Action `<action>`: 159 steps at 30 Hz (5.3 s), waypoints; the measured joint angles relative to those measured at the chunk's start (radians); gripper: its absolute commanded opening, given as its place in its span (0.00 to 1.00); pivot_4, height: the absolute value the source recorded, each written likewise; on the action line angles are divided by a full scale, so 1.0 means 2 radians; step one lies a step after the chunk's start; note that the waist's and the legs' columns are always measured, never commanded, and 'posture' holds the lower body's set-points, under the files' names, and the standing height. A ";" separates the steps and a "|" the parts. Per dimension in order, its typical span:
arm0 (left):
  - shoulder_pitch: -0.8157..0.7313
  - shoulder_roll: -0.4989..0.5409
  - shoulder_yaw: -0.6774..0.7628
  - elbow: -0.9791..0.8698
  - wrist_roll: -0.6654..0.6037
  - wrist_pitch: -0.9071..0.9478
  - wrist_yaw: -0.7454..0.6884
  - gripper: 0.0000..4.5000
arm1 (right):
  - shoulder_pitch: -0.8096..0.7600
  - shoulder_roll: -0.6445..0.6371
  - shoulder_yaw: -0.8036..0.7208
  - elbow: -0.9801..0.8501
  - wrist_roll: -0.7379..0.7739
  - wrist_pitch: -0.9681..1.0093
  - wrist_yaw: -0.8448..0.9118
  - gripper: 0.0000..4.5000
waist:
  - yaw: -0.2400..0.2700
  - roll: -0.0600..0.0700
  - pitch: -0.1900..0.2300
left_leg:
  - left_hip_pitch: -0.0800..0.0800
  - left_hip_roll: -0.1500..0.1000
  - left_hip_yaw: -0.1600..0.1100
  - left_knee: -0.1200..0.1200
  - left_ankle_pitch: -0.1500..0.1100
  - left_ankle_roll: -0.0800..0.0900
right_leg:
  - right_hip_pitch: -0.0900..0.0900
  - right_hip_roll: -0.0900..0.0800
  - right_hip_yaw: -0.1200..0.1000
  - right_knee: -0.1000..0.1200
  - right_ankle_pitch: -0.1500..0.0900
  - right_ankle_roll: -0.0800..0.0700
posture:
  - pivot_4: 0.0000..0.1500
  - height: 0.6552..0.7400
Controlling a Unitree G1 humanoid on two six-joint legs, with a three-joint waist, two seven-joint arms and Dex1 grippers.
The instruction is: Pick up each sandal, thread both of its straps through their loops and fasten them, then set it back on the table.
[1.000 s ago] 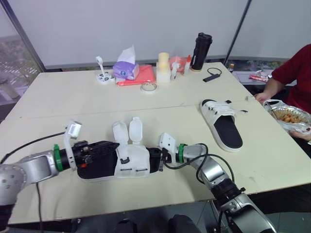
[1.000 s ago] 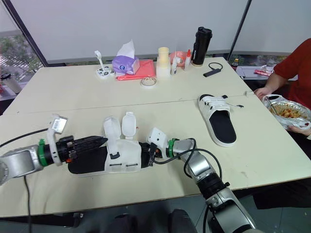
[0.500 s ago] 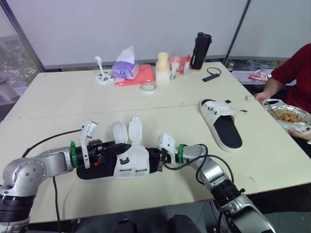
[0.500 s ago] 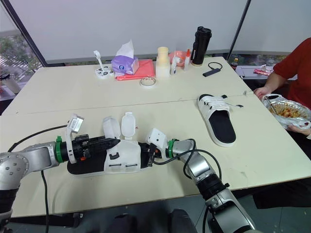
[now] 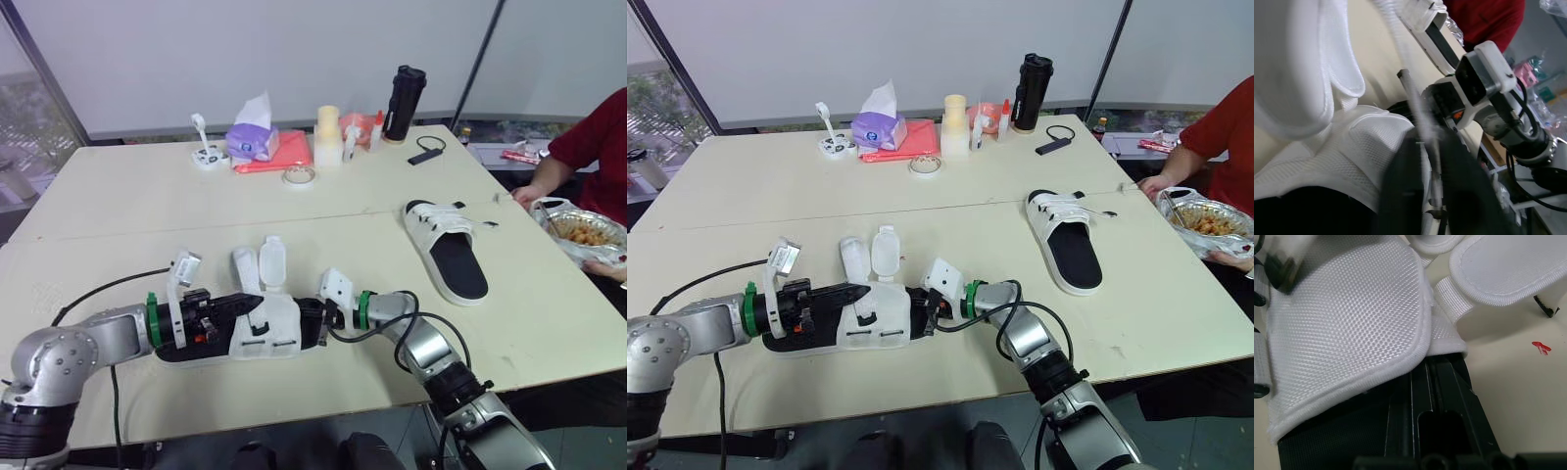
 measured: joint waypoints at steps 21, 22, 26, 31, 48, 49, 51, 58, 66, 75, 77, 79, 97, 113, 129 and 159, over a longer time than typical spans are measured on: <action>-0.085 0.069 -0.056 0.131 0.037 0.064 -0.196 0.01 | 0.001 0.005 -0.001 -0.001 -0.003 0.000 -0.004 0.00 | -0.002 0.000 0.000 | -0.001 0.000 0.000 -0.001 0.000 0.000 | -0.002 0.001 0.000 0.000 0.000 -0.001 | 1.00 1.00; -0.089 0.067 -0.063 0.134 0.046 0.062 -0.203 0.01 | 0.001 0.006 -0.001 -0.001 -0.003 0.000 -0.004 0.00 | -0.003 0.000 0.000 | -0.001 0.000 0.000 -0.001 0.000 0.000 | -0.002 0.001 0.000 0.000 0.000 -0.001 | 1.00 1.00; -0.099 0.055 -0.084 0.138 0.082 0.047 -0.228 0.01 | 0.004 0.007 0.000 -0.005 -0.004 0.000 -0.008 0.00 | -0.005 0.000 0.000 | -0.001 0.000 0.000 -0.001 0.000 0.000 | -0.002 0.000 0.000 0.000 0.000 -0.001 | 1.00 1.00; -0.099 0.049 -0.095 0.139 0.107 0.041 -0.247 0.01 | 0.008 0.006 0.000 -0.011 -0.005 0.001 -0.011 0.00 | -0.005 0.000 0.000 | -0.002 0.000 0.000 -0.001 0.000 0.000 | -0.003 0.000 0.000 0.000 0.000 -0.001 | 1.00 1.00; -0.060 0.078 -0.081 0.042 0.152 -0.008 -0.287 0.01 | 0.007 0.008 0.001 -0.010 -0.005 0.001 -0.012 0.00 | -0.006 0.000 0.000 | -0.002 0.000 0.000 -0.002 0.000 0.000 | -0.003 0.000 0.000 0.000 -0.001 -0.001 | 1.00 1.00; -0.057 0.078 -0.078 0.034 0.150 -0.006 -0.286 0.01 | 0.007 0.008 0.001 -0.010 -0.005 0.001 -0.012 0.00 | -0.006 0.000 0.000 | -0.002 0.000 -0.001 -0.002 0.000 0.000 | -0.003 0.000 0.000 0.000 -0.001 -0.001 | 1.00 1.00; -0.054 0.082 -0.076 0.019 0.147 -0.003 -0.285 0.01 | 0.006 0.008 0.001 -0.008 -0.005 0.001 -0.012 0.00 | -0.006 0.000 0.000 | -0.002 0.000 -0.001 -0.002 0.000 0.000 | -0.003 0.000 0.000 0.000 -0.001 -0.001 | 1.00 1.00; -0.034 0.103 -0.082 -0.008 0.188 -0.048 -0.287 0.01 | 0.005 0.013 0.000 -0.004 -0.005 0.001 -0.012 0.00 | -0.009 0.000 0.000 | -0.001 0.000 -0.001 -0.003 0.000 0.000 | -0.003 0.000 0.000 0.000 -0.001 -0.001 | 1.00 1.00; -0.029 0.107 -0.098 -0.003 0.228 -0.090 -0.305 0.01 | 0.004 0.014 0.000 -0.004 -0.005 0.001 -0.012 0.00 | -0.010 0.000 0.000 | -0.002 0.000 -0.001 -0.003 0.000 0.000 | -0.004 0.000 0.000 0.000 -0.001 -0.001 | 1.00 1.00; 0.002 0.131 -0.098 -0.022 0.235 -0.106 -0.324 0.14 | 0.002 0.015 0.000 -0.002 -0.005 0.001 -0.013 0.00 | -0.011 0.000 0.000 | -0.001 0.000 0.000 -0.005 0.000 0.000 | -0.004 0.000 0.001 0.000 -0.001 -0.002 | 1.00 1.00; 0.002 0.128 -0.096 -0.015 0.234 -0.104 -0.317 0.33 | 0.002 0.015 0.000 -0.001 -0.005 0.001 -0.012 0.00 | -0.011 0.000 0.000 | -0.001 0.000 0.000 -0.005 0.000 0.000 | -0.004 0.000 0.001 0.000 -0.001 -0.002 | 1.00 1.00; 0.003 0.127 -0.085 -0.013 0.225 -0.094 -0.311 0.56 | 0.002 0.015 0.000 -0.001 -0.005 0.001 -0.012 0.00 | -0.011 0.000 0.000 | -0.001 0.000 0.000 -0.005 0.000 0.000 | -0.004 0.000 0.000 0.000 -0.001 -0.002 | 1.00 1.00; 0.200 0.097 0.051 -0.139 0.180 -0.068 -0.218 0.79 | -0.003 0.018 0.002 0.016 -0.004 -0.010 -0.006 0.00 | -0.010 -0.001 -0.001 | 0.003 0.000 0.000 -0.007 0.000 0.000 | -0.001 -0.002 0.001 -0.001 -0.003 -0.005 | 1.00 1.00; 0.170 0.042 -0.039 -0.115 0.234 -0.127 -0.193 0.79 | -0.006 0.017 0.004 0.020 -0.005 -0.013 -0.005 0.00 | -0.009 -0.001 -0.001 | 0.006 0.001 0.000 -0.008 0.000 0.000 | 0.001 -0.002 0.001 -0.002 -0.003 -0.005 | 1.00 1.00; 0.184 0.070 -0.044 -0.114 0.202 -0.082 -0.195 0.00 | 0.002 0.018 0.007 0.007 -0.005 -0.010 -0.011 0.00 | -0.011 -0.002 -0.001 | 0.005 0.001 0.000 -0.010 0.000 0.000 | 0.000 -0.001 0.001 -0.004 -0.003 -0.005 | 1.00 1.00; 0.091 0.021 -0.011 -0.001 -0.299 -0.045 0.169 0.31 | -0.004 0.018 0.009 0.011 -0.009 -0.014 -0.015 0.00 | -0.005 -0.002 -0.001 | 0.006 0.000 -0.001 -0.013 0.000 -0.001 | 0.002 -0.003 0.001 -0.007 -0.002 -0.003 | 1.00 1.00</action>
